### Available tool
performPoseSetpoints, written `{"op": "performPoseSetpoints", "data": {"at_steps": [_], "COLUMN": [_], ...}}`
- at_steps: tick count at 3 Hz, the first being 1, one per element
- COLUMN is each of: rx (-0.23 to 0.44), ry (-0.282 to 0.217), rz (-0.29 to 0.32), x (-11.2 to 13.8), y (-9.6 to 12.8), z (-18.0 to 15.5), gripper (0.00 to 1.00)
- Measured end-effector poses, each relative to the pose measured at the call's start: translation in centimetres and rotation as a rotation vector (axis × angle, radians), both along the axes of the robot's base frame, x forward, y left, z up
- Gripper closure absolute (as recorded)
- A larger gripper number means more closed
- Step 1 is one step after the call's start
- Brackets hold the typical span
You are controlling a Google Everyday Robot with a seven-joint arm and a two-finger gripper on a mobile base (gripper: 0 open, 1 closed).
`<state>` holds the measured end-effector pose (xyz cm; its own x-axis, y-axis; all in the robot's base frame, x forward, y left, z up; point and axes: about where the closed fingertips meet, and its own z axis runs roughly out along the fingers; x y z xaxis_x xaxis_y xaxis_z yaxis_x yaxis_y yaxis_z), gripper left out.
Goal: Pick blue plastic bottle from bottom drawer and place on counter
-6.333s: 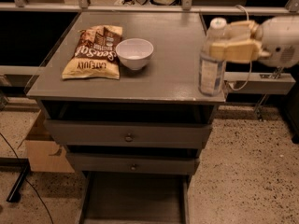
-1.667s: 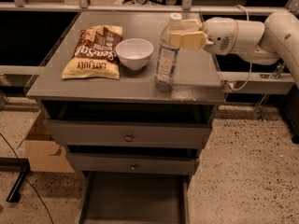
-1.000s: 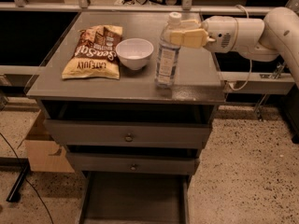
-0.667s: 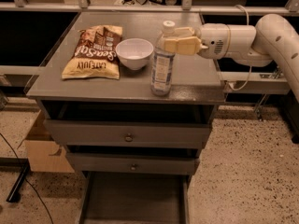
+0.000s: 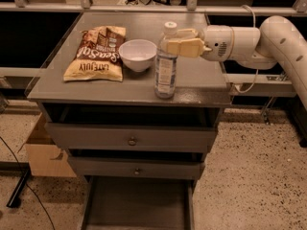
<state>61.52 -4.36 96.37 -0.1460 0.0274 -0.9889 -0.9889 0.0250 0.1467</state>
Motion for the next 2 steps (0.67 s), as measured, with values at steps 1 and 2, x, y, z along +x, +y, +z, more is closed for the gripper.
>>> {"op": "performPoseSetpoints", "data": {"at_steps": [1, 2], "rx": [0.000, 0.000], "ry": [0.000, 0.000], "rz": [0.000, 0.000], "x": [0.00, 0.00], "y": [0.00, 0.00], "z": [0.00, 0.00], "gripper": [0.58, 0.36]}}
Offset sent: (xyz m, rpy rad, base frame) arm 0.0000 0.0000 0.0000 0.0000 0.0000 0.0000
